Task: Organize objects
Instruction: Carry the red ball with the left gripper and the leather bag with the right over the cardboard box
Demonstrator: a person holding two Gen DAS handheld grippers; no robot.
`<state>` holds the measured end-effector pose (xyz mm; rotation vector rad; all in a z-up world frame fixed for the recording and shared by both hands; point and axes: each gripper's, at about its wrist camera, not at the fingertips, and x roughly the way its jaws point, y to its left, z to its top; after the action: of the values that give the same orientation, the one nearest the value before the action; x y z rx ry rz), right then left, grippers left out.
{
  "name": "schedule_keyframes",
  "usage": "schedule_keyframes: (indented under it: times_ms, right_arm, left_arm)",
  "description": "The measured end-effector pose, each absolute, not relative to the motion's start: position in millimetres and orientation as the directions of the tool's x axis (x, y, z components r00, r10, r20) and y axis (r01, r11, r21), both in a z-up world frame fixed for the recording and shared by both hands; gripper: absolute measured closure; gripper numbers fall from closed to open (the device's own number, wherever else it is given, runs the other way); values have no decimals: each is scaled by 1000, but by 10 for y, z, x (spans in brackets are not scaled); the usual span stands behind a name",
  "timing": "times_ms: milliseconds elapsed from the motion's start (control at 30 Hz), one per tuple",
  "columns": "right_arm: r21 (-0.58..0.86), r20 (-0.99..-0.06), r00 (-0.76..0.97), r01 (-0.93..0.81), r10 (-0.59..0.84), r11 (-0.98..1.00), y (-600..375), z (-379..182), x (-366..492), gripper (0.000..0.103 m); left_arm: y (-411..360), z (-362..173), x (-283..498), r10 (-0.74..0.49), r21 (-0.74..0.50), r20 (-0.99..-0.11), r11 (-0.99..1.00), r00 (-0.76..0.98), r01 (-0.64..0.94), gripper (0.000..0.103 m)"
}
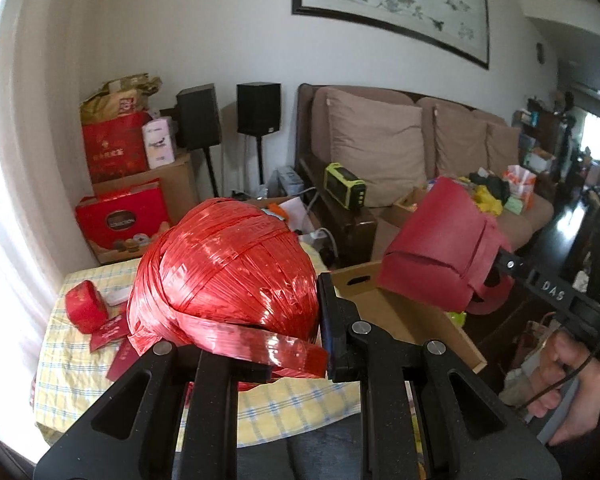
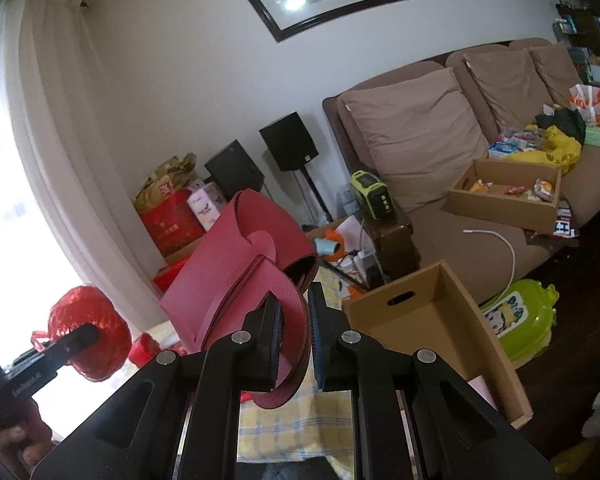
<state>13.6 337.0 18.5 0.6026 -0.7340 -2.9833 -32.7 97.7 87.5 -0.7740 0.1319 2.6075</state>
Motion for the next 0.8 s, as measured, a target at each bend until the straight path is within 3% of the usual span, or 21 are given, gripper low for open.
schedule_keyframes:
  times_ms: [800]
  right_arm:
    - [294,-439,-897,-94,-47,-951,3622,-187,461,92]
  left_arm:
    - [1427,762,-146,436,-29,-564,-859,-701,-511,87]
